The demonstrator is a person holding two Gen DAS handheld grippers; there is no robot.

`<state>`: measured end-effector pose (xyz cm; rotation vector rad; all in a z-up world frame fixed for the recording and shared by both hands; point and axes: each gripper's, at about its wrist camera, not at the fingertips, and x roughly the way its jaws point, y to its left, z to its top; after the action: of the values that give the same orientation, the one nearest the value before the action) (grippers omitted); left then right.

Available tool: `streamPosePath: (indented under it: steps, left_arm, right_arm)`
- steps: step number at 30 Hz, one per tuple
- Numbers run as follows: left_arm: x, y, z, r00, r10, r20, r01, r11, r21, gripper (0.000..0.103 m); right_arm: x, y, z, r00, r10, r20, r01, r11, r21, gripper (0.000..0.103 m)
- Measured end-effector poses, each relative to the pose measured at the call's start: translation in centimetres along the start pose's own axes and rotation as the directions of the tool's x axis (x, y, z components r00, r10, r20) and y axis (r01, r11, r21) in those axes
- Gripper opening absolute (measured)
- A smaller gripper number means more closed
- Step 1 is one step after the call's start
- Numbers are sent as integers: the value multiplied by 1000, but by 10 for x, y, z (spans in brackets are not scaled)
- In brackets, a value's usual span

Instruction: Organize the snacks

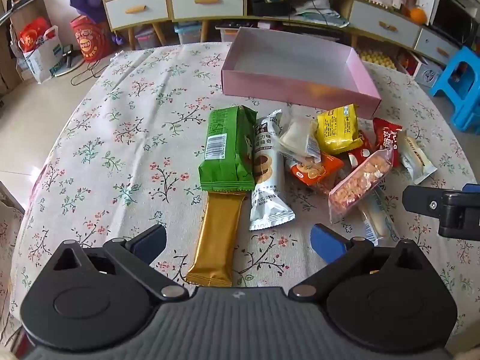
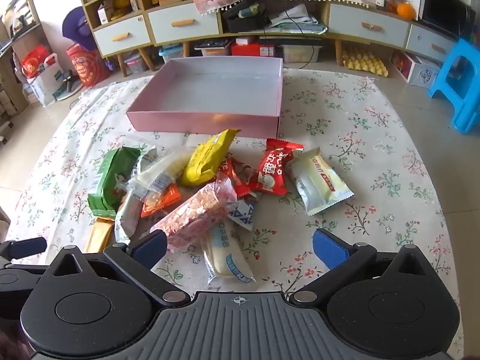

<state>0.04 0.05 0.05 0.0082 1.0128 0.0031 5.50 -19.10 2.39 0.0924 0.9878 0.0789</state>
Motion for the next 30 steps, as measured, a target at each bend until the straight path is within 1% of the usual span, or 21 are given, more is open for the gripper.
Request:
streamPosePath:
  steps: [3,4,5,6,8,10,19,30]
  left_arm:
    - [1,1,2,1000,10,9,-10,1000,-6,103]
    - [-2,0,-5,999,15,30,-15,1000,-1,103]
    - [2,2,0,1000,6,11,-6,1000,-4,103]
    - [2,3,1,1000,5,10,-5,1000,-5,103]
    - [0,1,-1,1000,18,19,-18,1000,4,103]
    - [2,0,1,1000,28,15,-28,1000,1,103]
    - [0,4,2,999,35,23,-35,999,-4,103]
    - [1,4,2,999,38,24,-38,999,-3,103]
  right_arm:
    - [-4,-3,-2,1000,11,5,-11,1000,16,103]
    - [-3,-4,-1,1000,1,-5,-1,1000,12,103]
    - [-2,-3,0,1000,-8,-11,8,1000,7,103]
    - [-2,-4,0,1000,-8,-14,8,1000,12,103]
    - [1,-2,1,1000,-7,-24,8,1000,17,103]
    - [-1,-2,-1,1000,0,-12,0,1000,21,103]
    - [2,-1,2,1000,-22,-16,22,999,25,103]
    - [3,1,1,1000,-27,-15,27,999,20,103]
